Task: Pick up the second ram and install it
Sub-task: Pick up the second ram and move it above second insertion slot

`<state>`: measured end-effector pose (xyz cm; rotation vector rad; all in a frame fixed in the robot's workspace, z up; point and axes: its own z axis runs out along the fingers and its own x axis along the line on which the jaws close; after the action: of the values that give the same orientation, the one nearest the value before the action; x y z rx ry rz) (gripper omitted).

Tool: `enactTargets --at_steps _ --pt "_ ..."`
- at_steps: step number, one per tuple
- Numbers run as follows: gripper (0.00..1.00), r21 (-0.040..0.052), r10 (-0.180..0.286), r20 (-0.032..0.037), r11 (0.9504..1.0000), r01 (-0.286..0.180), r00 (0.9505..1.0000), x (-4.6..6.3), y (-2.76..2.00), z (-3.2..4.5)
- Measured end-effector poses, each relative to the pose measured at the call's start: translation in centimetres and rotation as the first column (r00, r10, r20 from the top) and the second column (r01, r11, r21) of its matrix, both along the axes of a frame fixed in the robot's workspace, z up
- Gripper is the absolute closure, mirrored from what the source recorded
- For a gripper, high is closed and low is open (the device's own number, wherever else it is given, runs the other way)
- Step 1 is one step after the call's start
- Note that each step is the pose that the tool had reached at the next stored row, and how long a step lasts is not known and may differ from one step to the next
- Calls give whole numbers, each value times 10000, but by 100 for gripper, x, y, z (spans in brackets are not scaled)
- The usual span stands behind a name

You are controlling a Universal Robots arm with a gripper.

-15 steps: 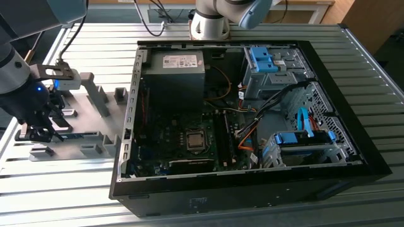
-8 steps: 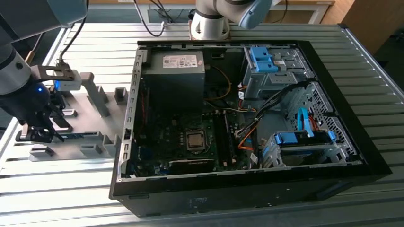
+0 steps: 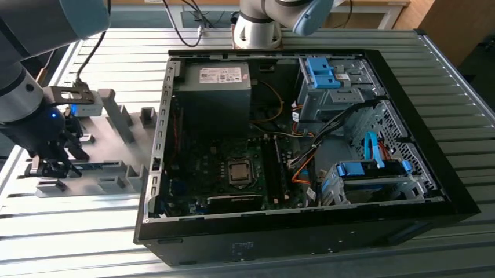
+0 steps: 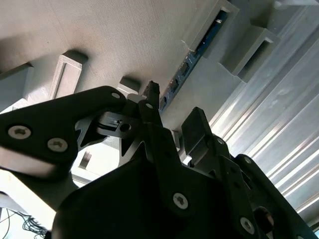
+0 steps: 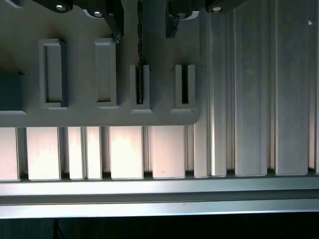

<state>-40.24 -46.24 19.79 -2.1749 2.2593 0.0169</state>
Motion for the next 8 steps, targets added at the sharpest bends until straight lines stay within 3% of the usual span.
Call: enactTargets --at_steps 3,4,8 --pt "55 -2 0 -2 10000 0 10000 0 0 -11" --pt "62 -1 0 -2 10000 0 10000 0 0 -14" --pt "62 0 0 0 10000 0 10000 -1 0 -30"
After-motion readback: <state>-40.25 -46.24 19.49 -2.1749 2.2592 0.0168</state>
